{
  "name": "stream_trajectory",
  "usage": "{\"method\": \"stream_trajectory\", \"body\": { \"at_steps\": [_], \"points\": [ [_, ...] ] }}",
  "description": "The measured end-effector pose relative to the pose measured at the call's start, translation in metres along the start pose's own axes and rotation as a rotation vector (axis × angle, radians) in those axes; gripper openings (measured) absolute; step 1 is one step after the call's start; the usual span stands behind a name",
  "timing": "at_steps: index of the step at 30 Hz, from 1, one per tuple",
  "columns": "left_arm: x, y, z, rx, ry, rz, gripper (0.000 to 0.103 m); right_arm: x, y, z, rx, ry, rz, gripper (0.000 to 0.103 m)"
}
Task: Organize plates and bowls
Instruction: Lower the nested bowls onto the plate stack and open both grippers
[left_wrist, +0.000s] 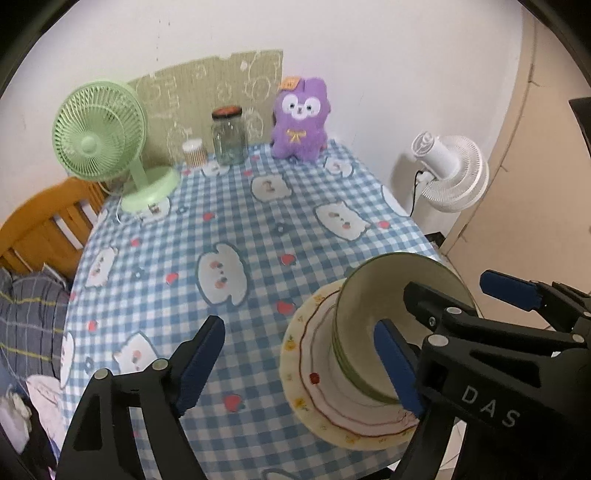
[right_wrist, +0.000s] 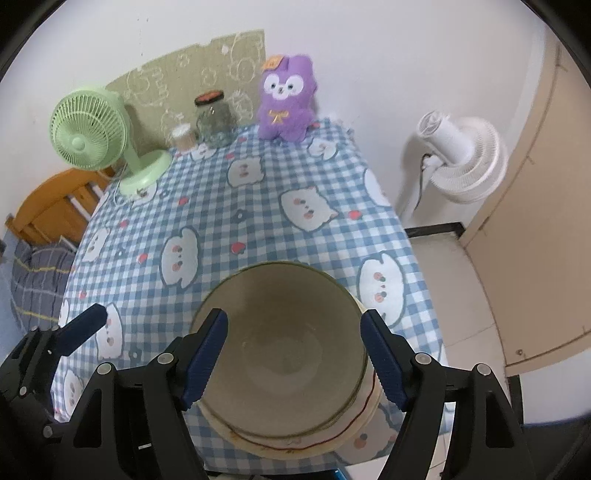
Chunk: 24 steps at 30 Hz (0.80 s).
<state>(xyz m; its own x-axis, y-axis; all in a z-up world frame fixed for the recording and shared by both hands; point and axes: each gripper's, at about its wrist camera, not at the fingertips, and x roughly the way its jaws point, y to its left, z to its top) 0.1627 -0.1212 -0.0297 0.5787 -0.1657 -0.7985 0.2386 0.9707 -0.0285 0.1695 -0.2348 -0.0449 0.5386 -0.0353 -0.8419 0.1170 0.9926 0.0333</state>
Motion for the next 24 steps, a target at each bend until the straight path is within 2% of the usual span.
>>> {"method": "stream_trajectory", "body": {
  "at_steps": [8,12,14,17,24],
  "points": [
    [-0.036,0.031,-0.012,0.016,-0.06,-0.031,0.094,-0.039,0.03,-0.018,0.04,-0.076,-0.036,0.081],
    [-0.048,0.045,-0.022,0.05,-0.088,-0.009,0.095,-0.047,0.051,-0.03,0.03,-0.12,-0.011,0.082],
    [-0.047,0.051,-0.029,0.06,-0.113,-0.006,0.096,-0.044,0.062,-0.037,0.005,-0.168,0.011,0.083],
    [-0.038,0.06,-0.04,0.045,-0.13,-0.014,0.097,-0.035,0.072,-0.044,-0.014,-0.173,0.021,0.083],
    [-0.012,0.062,-0.079,0.004,-0.195,0.068,0.097,-0.003,0.081,-0.074,-0.108,-0.236,0.024,0.083]
  ]
}}
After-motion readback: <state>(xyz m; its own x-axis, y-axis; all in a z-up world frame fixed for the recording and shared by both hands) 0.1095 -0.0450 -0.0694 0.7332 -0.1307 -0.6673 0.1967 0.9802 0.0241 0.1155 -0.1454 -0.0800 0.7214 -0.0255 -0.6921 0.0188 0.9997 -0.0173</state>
